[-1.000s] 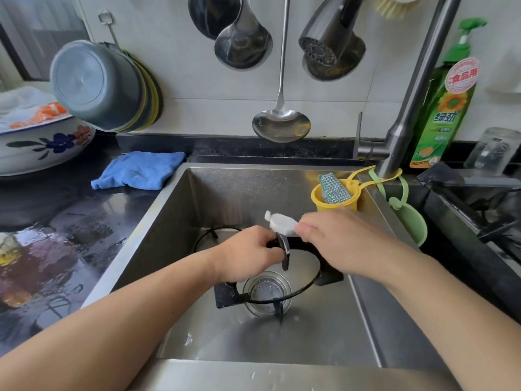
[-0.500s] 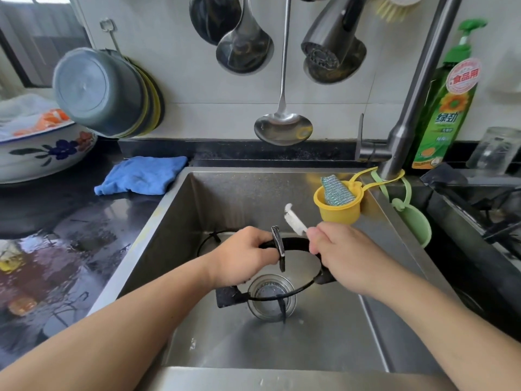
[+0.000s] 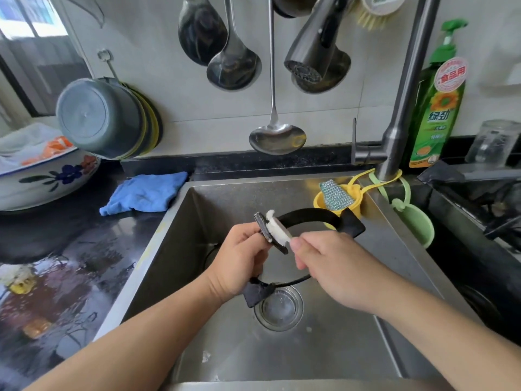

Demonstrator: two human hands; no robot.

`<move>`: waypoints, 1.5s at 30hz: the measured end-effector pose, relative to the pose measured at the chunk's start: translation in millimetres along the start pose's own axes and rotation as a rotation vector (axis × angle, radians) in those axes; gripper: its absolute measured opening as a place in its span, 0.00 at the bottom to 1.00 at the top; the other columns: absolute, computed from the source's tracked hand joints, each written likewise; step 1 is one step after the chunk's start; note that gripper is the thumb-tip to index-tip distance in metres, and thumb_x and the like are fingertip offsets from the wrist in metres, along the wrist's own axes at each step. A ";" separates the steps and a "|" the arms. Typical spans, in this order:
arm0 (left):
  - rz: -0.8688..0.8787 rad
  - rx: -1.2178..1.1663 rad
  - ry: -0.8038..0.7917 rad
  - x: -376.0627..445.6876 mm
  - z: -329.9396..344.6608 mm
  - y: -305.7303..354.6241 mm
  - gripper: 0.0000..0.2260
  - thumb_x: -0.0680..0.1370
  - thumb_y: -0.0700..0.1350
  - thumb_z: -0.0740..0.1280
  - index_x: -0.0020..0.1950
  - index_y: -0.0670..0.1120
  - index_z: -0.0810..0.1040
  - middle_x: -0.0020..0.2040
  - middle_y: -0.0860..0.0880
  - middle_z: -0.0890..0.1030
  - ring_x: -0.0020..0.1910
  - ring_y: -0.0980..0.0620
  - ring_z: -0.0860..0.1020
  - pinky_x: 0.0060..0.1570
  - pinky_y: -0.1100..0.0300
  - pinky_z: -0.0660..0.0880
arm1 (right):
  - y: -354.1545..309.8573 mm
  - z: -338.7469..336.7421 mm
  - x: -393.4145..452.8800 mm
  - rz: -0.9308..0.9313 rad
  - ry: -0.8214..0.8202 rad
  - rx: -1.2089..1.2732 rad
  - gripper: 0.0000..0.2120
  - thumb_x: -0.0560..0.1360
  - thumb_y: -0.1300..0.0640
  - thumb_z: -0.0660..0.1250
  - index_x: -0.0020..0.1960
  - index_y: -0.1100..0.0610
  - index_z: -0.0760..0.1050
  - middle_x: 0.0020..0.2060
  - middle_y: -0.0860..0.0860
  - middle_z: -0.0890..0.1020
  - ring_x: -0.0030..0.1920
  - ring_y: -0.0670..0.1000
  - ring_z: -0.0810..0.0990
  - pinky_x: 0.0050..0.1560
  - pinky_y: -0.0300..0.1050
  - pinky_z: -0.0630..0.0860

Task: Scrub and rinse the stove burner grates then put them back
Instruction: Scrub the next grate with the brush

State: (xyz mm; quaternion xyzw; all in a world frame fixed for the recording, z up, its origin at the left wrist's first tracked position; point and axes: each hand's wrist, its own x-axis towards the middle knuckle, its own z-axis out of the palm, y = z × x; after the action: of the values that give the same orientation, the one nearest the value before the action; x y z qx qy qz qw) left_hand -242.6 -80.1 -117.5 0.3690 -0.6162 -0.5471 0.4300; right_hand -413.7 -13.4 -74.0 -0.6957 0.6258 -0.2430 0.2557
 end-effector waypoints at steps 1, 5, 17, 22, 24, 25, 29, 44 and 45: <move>0.042 0.074 -0.010 -1.4 3.1 -0.3 0.07 0.67 0.48 0.66 0.34 0.45 0.75 0.26 0.51 0.62 0.26 0.55 0.60 0.28 0.60 0.54 | -1.7 -2.2 0.5 0.000 0.011 -0.020 0.22 0.84 0.44 0.53 0.40 0.54 0.75 0.30 0.47 0.74 0.32 0.46 0.72 0.34 0.42 0.66; 0.154 0.292 -0.058 -4.0 13.3 -3.0 0.15 0.76 0.45 0.60 0.33 0.57 0.80 0.25 0.57 0.67 0.27 0.59 0.63 0.29 0.64 0.61 | -7.3 -3.5 5.2 -0.004 0.098 -0.004 0.23 0.84 0.46 0.52 0.39 0.55 0.74 0.33 0.50 0.76 0.39 0.51 0.74 0.38 0.48 0.68; 0.091 0.251 0.096 0.1 5.3 3.6 0.13 0.75 0.46 0.63 0.29 0.51 0.72 0.26 0.56 0.68 0.27 0.57 0.64 0.30 0.58 0.62 | -10.0 -0.6 3.5 -0.039 0.072 0.075 0.23 0.84 0.46 0.54 0.37 0.56 0.76 0.29 0.49 0.75 0.32 0.47 0.72 0.35 0.45 0.68; 0.052 0.359 0.014 -1.3 15.3 -5.6 0.14 0.76 0.47 0.62 0.36 0.39 0.75 0.27 0.54 0.67 0.29 0.55 0.63 0.32 0.56 0.60 | -1.9 -1.7 6.0 -0.022 0.088 0.039 0.23 0.83 0.45 0.54 0.36 0.56 0.75 0.27 0.48 0.74 0.29 0.45 0.70 0.33 0.44 0.65; 0.009 0.290 0.062 1.3 12.2 -5.3 0.13 0.73 0.47 0.61 0.33 0.40 0.69 0.27 0.53 0.64 0.28 0.54 0.61 0.31 0.57 0.58 | -0.1 -2.7 2.5 -0.021 0.052 0.027 0.23 0.83 0.44 0.54 0.37 0.56 0.75 0.27 0.48 0.73 0.28 0.45 0.70 0.33 0.43 0.66; 0.001 0.280 0.081 2.4 10.8 -4.2 0.12 0.73 0.47 0.62 0.31 0.44 0.69 0.27 0.53 0.64 0.28 0.54 0.61 0.30 0.57 0.58 | -0.5 -3.1 1.4 -0.018 0.045 0.021 0.24 0.83 0.44 0.54 0.37 0.55 0.75 0.27 0.48 0.73 0.28 0.45 0.70 0.32 0.42 0.66; -0.038 0.176 0.129 3.8 4.3 2.7 0.17 0.76 0.43 0.63 0.27 0.51 0.66 0.27 0.52 0.62 0.26 0.55 0.59 0.25 0.62 0.57 | 0.8 -1.3 4.2 0.015 0.017 0.038 0.24 0.83 0.43 0.54 0.36 0.54 0.75 0.28 0.49 0.76 0.29 0.46 0.72 0.33 0.43 0.68; -0.018 0.191 0.081 0.7 8.7 4.0 0.11 0.70 0.45 0.62 0.28 0.49 0.65 0.26 0.52 0.61 0.25 0.56 0.58 0.27 0.60 0.56 | 1.0 -2.8 1.4 0.056 0.000 -0.004 0.24 0.84 0.44 0.53 0.38 0.56 0.75 0.28 0.48 0.73 0.31 0.47 0.71 0.33 0.44 0.65; -0.027 0.145 0.108 1.6 5.9 7.5 0.12 0.69 0.45 0.61 0.26 0.50 0.65 0.25 0.52 0.61 0.24 0.56 0.58 0.26 0.61 0.56 | 0.0 -2.9 0.1 0.051 -0.012 0.001 0.23 0.84 0.44 0.53 0.38 0.56 0.75 0.27 0.48 0.73 0.30 0.47 0.71 0.33 0.43 0.65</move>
State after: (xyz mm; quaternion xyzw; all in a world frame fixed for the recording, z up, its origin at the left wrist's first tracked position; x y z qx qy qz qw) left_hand -248.6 -78.6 -110.1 0.4363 -0.6249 -0.4860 0.4276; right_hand -415.7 -13.7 -71.8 -0.6807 0.6417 -0.2328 0.2659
